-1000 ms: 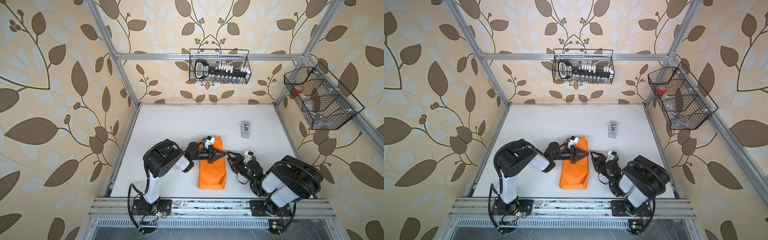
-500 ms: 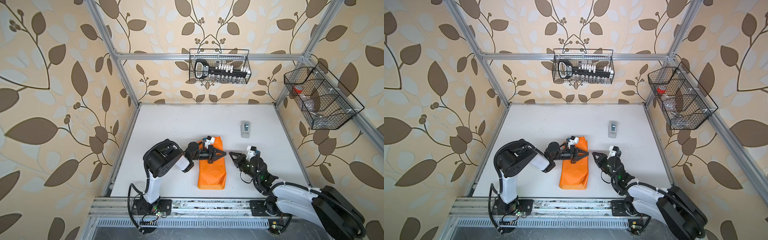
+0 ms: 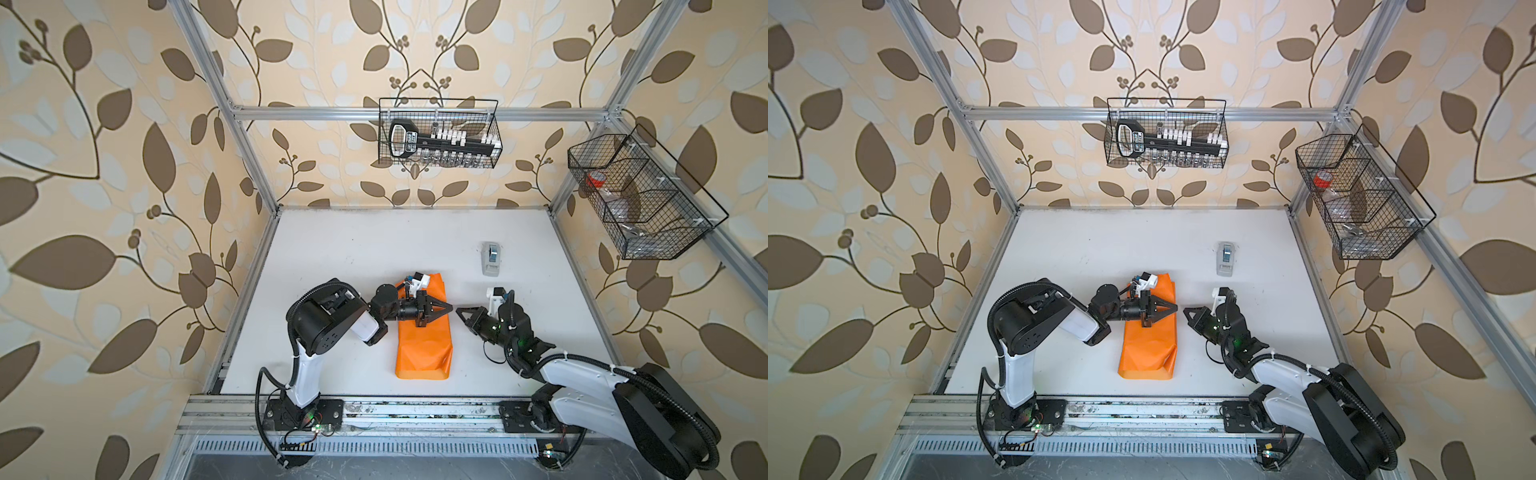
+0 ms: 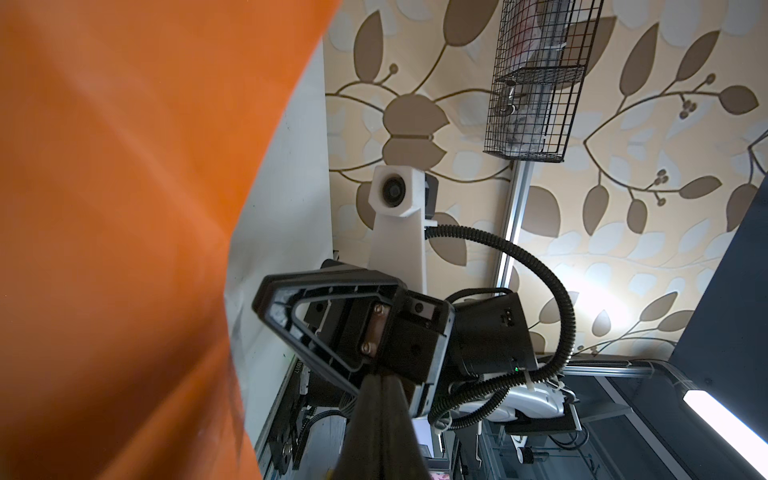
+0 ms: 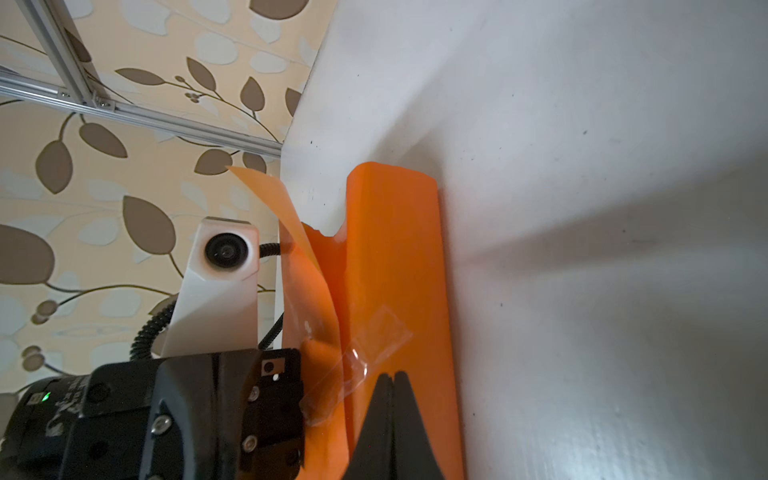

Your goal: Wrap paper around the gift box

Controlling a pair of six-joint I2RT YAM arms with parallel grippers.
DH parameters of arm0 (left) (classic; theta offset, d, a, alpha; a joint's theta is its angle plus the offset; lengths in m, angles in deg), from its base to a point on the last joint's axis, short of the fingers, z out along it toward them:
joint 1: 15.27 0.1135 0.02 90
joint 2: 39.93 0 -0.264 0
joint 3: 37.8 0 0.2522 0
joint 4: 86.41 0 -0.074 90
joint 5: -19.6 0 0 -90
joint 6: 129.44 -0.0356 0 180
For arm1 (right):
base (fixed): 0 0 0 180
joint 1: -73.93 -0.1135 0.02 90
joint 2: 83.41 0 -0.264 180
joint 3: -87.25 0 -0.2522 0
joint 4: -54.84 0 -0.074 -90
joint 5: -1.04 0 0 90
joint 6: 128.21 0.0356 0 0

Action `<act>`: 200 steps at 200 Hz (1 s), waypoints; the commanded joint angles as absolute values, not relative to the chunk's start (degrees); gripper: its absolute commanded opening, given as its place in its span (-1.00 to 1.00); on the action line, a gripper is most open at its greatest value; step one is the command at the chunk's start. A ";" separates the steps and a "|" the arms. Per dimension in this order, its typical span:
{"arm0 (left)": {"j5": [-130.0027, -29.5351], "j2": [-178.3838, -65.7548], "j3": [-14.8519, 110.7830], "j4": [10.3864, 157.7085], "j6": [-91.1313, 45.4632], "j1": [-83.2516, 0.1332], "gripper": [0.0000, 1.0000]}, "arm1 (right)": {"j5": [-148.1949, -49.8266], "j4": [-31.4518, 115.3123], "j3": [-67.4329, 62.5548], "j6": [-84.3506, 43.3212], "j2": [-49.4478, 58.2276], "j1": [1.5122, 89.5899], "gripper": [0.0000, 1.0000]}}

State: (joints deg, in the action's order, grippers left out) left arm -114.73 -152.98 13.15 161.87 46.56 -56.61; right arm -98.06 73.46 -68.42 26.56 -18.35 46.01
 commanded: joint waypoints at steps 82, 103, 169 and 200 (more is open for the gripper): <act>-114.26 -154.10 13.14 161.87 47.59 -57.28 -1.00 | -102.43 76.44 -63.79 24.17 -14.88 44.32 -1.00; -114.26 -153.96 13.10 161.91 47.69 -57.28 -1.00 | -102.68 77.51 -63.31 24.18 -13.59 43.75 -0.90; -114.34 -154.01 13.23 161.89 47.73 -57.28 -1.00 | -101.87 76.15 -62.29 23.11 -13.06 43.03 -0.82; -114.34 -153.95 13.41 161.85 47.71 -57.28 -1.00 | -101.35 75.77 -62.47 22.63 -12.89 42.64 -0.80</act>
